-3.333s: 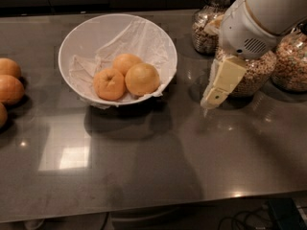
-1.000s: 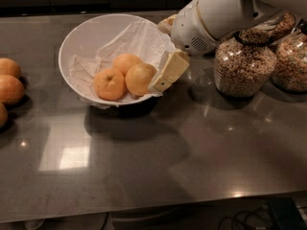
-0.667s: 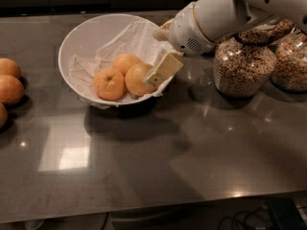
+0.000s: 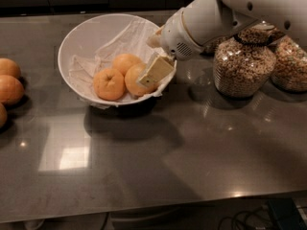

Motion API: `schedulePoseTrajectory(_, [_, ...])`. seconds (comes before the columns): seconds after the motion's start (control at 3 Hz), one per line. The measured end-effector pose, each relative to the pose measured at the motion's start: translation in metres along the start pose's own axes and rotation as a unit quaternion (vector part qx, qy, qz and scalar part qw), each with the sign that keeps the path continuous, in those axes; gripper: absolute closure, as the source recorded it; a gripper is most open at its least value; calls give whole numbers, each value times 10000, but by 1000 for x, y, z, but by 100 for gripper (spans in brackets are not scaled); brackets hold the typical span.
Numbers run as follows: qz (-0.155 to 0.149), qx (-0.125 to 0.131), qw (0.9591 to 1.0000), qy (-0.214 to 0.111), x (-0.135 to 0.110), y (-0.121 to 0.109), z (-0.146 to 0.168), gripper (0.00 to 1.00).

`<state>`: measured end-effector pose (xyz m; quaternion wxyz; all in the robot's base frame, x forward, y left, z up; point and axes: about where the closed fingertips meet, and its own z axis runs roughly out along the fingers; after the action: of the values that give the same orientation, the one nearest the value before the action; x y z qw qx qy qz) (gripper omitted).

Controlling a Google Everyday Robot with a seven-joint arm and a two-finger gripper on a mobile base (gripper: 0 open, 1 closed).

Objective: Pick orange from white bowl

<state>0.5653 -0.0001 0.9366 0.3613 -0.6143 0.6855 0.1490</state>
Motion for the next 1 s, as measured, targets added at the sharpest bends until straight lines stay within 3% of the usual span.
schedulePoseTrajectory(1.0, [123,-160,9990,396,5,6,35,28])
